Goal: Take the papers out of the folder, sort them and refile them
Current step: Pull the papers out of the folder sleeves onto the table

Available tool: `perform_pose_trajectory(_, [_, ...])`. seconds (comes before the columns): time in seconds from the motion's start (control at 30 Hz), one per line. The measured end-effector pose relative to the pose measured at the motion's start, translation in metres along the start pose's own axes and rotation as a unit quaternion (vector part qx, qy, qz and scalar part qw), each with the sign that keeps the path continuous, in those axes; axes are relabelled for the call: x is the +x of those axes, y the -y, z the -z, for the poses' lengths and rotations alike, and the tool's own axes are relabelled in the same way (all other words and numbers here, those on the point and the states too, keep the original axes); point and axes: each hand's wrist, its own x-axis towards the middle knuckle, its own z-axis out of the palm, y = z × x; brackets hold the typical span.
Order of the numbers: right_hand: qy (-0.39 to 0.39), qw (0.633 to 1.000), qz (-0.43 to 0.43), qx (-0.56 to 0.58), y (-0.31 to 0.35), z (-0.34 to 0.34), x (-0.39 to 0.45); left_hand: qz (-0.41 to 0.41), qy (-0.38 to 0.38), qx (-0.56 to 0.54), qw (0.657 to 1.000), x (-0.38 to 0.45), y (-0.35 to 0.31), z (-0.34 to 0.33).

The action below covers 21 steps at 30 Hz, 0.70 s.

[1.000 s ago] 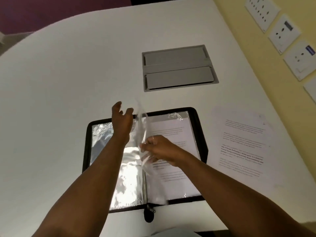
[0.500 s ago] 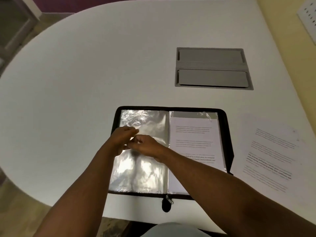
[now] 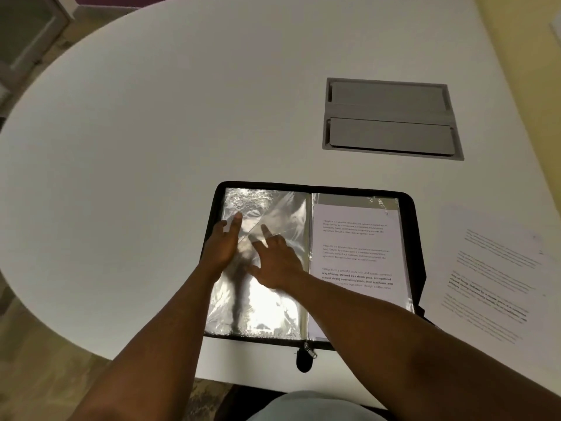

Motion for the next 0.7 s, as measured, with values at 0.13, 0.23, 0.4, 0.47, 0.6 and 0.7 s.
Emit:
perform_pose_trajectory(0.13, [-0.044, 0.999, 0.000, -0.011, 0.000, 0.012, 0.020, -0.035, -0.053, 0.040, 0.997, -0.004, 0.004, -0.002])
perform_pose_trajectory(0.23, [-0.025, 1.000, 0.008, 0.005, 0.004, 0.023, 0.037, -0.066, -0.108, 0.048, 0.991, -0.007, 0.007, -0.001])
perform_pose_trajectory(0.4, [-0.006, 0.998, 0.043, 0.048, 0.004, 0.036, 0.051, -0.141, -0.154, 0.104, 0.972, -0.008, 0.015, -0.005])
perform_pose_trajectory(0.47, [-0.061, 0.995, 0.034, 0.073, -0.008, 0.040, 0.045, -0.169, -0.154, 0.130, 0.965, -0.008, 0.016, -0.011])
perform_pose_trajectory(0.6, [-0.120, 0.991, -0.035, 0.045, -0.059, 0.045, 0.024, -0.256, -0.113, 0.202, 0.939, -0.002, 0.007, -0.036])
perform_pose_trajectory(0.7, [-0.137, 0.984, -0.111, 0.033, -0.107, 0.051, 0.001, -0.286, -0.054, 0.259, 0.921, 0.007, -0.007, -0.064])
